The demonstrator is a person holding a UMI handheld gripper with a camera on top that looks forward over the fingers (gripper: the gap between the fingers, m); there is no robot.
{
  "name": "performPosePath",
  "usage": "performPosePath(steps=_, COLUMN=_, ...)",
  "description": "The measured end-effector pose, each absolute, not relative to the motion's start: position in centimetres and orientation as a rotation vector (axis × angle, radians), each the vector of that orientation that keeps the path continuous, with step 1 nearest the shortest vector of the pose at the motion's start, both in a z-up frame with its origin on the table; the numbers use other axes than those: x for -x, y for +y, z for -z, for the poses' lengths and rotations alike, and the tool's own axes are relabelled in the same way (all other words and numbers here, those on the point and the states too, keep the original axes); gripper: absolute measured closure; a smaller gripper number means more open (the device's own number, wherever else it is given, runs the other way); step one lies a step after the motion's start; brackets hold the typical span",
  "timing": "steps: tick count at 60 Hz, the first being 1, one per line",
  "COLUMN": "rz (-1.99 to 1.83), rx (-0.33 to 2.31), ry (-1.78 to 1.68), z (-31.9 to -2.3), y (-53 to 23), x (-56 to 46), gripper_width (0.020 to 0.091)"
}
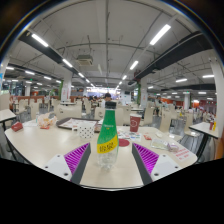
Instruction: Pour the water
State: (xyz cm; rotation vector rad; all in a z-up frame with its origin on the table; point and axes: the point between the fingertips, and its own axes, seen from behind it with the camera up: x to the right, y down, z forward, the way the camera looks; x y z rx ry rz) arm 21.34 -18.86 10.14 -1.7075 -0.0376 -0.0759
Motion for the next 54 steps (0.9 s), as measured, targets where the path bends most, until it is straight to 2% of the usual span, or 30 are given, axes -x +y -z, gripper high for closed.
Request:
performPosePath(steps=10, rz=0.098, rx=1.725, ry=0.032, z=-9.2, y=-12.9, x=-21.3, gripper_width=0.0255)
performPosePath(steps=11, rz=0.093, rx=1.730, ry=0.041, z=-10.2, y=-12.2, x=-23.4, gripper_width=0.0255)
performPosePath(steps=13, rz=0.082, rx=1.729, ry=0.060, z=-9.1, y=-10.6, x=-21.1, gripper_width=0.0255)
performPosePath(steps=15, rz=0.065, rx=1.734, ry=0.076, z=-8.8, y=-9.8, x=-20.9, gripper_width=0.0305)
performPosePath(steps=18, rz=0.047, rx=1.753, ry=0.095, z=-8.0, y=-8.8, x=-20.4, gripper_width=0.0577)
performPosePath(steps=23, rz=0.071, rx=1.732, ry=0.099, z=-8.1, y=-7.4, x=-20.7, gripper_width=0.0599)
performPosePath(steps=31, rz=0.042, rx=1.729, ry=0.048, z=-8.2, y=-6.2, x=-19.9, gripper_width=0.0710)
performPosePath(steps=40, rz=0.219, rx=1.763, ry=-0.093, z=-9.0, y=-3.4, x=-22.6, gripper_width=0.0708)
performPosePath(steps=46, rz=0.567, rx=1.705, ry=-0.388, z=-12.5, y=0.0, x=-25.4, gripper_width=0.0710)
performPosePath(steps=54, rz=1.106, rx=1.493, ry=-0.868, z=-17.1, y=4.8, x=-25.1, gripper_width=0.0711)
